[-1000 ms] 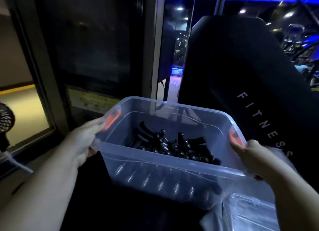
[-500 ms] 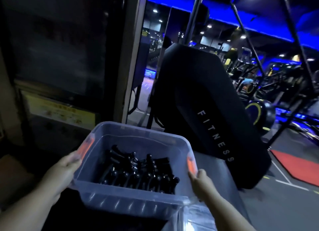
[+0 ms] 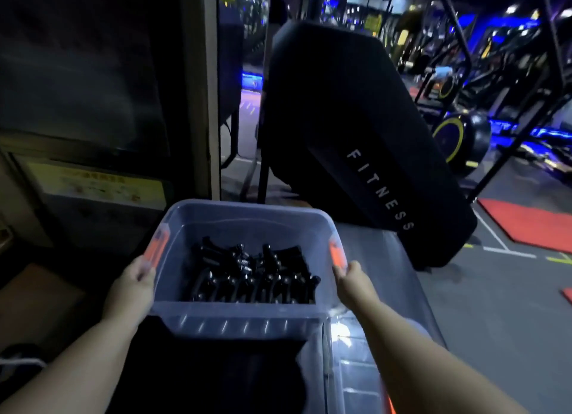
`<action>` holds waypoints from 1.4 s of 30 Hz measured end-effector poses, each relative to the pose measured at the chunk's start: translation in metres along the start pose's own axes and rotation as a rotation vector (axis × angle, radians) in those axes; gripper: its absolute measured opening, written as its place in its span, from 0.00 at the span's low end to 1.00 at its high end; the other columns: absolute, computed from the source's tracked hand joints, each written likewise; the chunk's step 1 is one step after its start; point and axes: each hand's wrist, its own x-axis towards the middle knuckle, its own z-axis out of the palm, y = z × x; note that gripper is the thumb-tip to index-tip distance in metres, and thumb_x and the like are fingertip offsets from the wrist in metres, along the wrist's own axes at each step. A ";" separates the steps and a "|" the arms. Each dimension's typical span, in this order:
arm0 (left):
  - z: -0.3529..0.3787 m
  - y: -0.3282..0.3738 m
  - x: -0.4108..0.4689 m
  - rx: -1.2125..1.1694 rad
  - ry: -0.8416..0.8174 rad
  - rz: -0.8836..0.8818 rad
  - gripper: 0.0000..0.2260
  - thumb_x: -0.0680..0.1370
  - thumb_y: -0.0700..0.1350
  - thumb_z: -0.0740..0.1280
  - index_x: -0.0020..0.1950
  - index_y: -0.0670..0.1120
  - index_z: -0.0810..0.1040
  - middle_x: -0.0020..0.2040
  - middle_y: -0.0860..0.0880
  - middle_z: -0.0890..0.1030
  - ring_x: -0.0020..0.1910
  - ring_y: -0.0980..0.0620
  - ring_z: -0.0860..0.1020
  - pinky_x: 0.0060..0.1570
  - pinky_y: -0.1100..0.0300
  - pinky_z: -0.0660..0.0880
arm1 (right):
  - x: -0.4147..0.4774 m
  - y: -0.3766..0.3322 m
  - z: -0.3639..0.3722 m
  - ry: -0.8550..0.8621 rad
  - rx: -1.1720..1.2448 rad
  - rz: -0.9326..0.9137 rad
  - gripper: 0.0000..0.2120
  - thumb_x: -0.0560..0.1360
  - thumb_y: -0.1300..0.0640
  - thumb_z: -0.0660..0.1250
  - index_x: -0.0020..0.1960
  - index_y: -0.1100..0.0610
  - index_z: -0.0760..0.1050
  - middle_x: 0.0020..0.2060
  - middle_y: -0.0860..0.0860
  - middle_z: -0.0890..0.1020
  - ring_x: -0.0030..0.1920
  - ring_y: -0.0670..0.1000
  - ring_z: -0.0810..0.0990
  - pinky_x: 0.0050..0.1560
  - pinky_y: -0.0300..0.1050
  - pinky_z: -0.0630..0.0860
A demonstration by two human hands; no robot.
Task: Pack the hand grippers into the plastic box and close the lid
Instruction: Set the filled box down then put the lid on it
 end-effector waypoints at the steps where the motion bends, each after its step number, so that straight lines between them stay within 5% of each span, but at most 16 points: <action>1: -0.001 0.002 -0.002 0.014 -0.009 -0.007 0.13 0.80 0.45 0.60 0.64 0.48 0.73 0.55 0.42 0.79 0.51 0.40 0.77 0.50 0.50 0.71 | 0.000 0.000 0.001 0.007 0.012 -0.007 0.12 0.79 0.47 0.57 0.50 0.57 0.66 0.48 0.59 0.78 0.50 0.61 0.76 0.43 0.46 0.65; 5: -0.004 0.004 -0.006 0.080 -0.010 -0.030 0.10 0.80 0.47 0.59 0.61 0.52 0.73 0.50 0.43 0.79 0.46 0.42 0.76 0.46 0.51 0.71 | 0.002 0.002 0.003 0.005 0.041 -0.007 0.13 0.79 0.47 0.56 0.51 0.57 0.66 0.46 0.57 0.77 0.46 0.60 0.76 0.43 0.46 0.66; 14: -0.009 0.018 -0.014 0.174 -0.037 -0.063 0.11 0.80 0.48 0.58 0.62 0.51 0.72 0.54 0.38 0.78 0.50 0.37 0.77 0.51 0.46 0.74 | 0.008 0.006 0.006 -0.017 0.003 0.008 0.11 0.79 0.47 0.55 0.51 0.54 0.62 0.44 0.55 0.74 0.44 0.58 0.72 0.43 0.48 0.65; 20: -0.007 0.032 -0.025 0.458 0.054 -0.045 0.15 0.79 0.48 0.58 0.64 0.46 0.71 0.67 0.38 0.69 0.62 0.33 0.67 0.63 0.42 0.65 | 0.010 0.009 0.005 -0.044 0.049 0.033 0.13 0.78 0.44 0.56 0.51 0.53 0.63 0.39 0.52 0.74 0.36 0.53 0.72 0.36 0.46 0.64; 25: 0.017 0.053 -0.068 0.622 0.096 -0.015 0.29 0.79 0.56 0.56 0.76 0.44 0.55 0.77 0.45 0.54 0.74 0.44 0.52 0.70 0.43 0.50 | 0.004 0.022 0.002 -0.070 0.132 0.071 0.19 0.74 0.38 0.57 0.52 0.52 0.65 0.36 0.50 0.75 0.34 0.52 0.75 0.33 0.44 0.70; 31: 0.072 0.075 -0.139 0.648 -0.059 0.298 0.32 0.79 0.58 0.54 0.77 0.41 0.52 0.78 0.42 0.53 0.76 0.45 0.50 0.72 0.48 0.38 | -0.008 0.044 -0.009 -0.092 0.094 0.130 0.33 0.69 0.27 0.57 0.61 0.51 0.66 0.41 0.49 0.77 0.38 0.51 0.76 0.35 0.44 0.66; 36: 0.129 0.088 -0.215 0.661 -0.300 0.591 0.38 0.77 0.60 0.57 0.76 0.44 0.40 0.77 0.45 0.40 0.76 0.47 0.38 0.68 0.54 0.26 | -0.019 0.091 -0.026 -0.103 0.004 0.185 0.35 0.70 0.28 0.58 0.66 0.53 0.64 0.48 0.52 0.79 0.49 0.56 0.78 0.52 0.51 0.73; 38: 0.145 0.094 -0.239 0.620 -0.372 0.690 0.39 0.76 0.57 0.62 0.76 0.45 0.41 0.77 0.46 0.42 0.76 0.46 0.40 0.71 0.56 0.29 | -0.023 0.113 -0.033 -0.099 0.018 0.224 0.37 0.70 0.28 0.58 0.67 0.54 0.64 0.55 0.54 0.79 0.57 0.57 0.76 0.59 0.52 0.70; 42: 0.171 0.096 -0.271 0.467 -0.405 0.905 0.34 0.61 0.45 0.77 0.66 0.40 0.74 0.66 0.44 0.75 0.65 0.41 0.73 0.67 0.54 0.64 | -0.027 0.151 -0.039 -0.099 0.012 0.274 0.39 0.70 0.30 0.59 0.70 0.56 0.63 0.65 0.56 0.75 0.64 0.59 0.73 0.62 0.52 0.68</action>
